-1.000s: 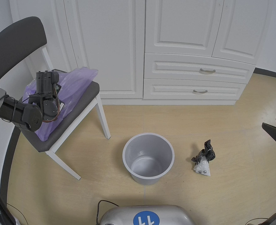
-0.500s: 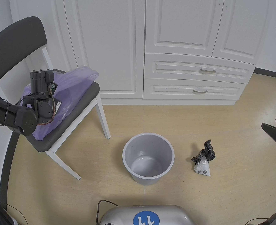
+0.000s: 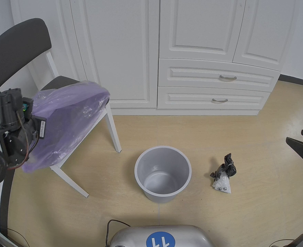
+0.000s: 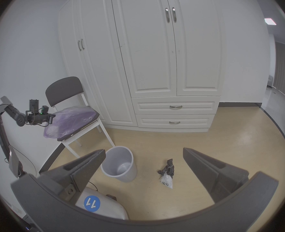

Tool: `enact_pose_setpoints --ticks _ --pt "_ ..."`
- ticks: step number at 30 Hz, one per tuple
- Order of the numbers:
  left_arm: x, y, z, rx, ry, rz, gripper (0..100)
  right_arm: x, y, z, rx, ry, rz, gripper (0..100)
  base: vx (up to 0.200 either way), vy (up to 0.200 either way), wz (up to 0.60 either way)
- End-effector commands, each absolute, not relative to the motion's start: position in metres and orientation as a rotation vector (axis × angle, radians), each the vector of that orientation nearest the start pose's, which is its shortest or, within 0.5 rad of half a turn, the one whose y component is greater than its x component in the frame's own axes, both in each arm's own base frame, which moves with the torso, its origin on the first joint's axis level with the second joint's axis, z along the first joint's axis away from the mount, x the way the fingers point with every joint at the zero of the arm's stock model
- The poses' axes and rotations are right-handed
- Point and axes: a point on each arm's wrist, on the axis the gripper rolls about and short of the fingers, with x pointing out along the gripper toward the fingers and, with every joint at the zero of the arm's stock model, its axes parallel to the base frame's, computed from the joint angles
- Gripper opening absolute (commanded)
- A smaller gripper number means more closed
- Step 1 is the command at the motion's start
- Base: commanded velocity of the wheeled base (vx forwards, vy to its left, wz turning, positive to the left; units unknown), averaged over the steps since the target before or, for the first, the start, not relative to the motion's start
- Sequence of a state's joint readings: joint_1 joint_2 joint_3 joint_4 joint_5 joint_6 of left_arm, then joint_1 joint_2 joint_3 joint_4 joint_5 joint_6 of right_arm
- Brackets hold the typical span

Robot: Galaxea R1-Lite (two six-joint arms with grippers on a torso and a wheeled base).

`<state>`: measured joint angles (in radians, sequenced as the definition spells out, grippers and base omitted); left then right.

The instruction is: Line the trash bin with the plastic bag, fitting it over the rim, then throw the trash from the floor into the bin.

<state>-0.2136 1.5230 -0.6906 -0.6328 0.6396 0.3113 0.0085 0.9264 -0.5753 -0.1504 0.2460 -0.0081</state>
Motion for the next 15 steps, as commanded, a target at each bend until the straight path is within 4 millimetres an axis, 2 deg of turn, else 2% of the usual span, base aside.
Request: enact_pose_setpoints --ticks 1,2,4,8,15 --pt "0.182 -0.041 0.212 0.193 0.122 0.307 0 0.107 0.007 0.231 0.013 0.191 0.258 100 0.000 0.000 0.00" --pt "0.168 -0.041 0.213 0.144 0.093 0.259 0 0.107 0.007 0.231 0.014 0.190 0.253 100 0.000 0.000 0.00" --pt "0.160 -0.044 0.218 0.101 0.057 0.204 0 0.106 0.007 0.231 0.014 0.185 0.255 100 0.000 0.000 0.00" --pt "0.156 -0.051 0.234 0.004 -0.006 0.143 0 0.103 0.007 0.232 0.015 0.175 0.251 100 0.000 0.000 0.00" --pt "0.156 -0.053 0.234 -0.049 -0.011 0.043 0 0.092 0.006 0.231 0.011 0.155 0.245 100 0.000 0.000 0.00"
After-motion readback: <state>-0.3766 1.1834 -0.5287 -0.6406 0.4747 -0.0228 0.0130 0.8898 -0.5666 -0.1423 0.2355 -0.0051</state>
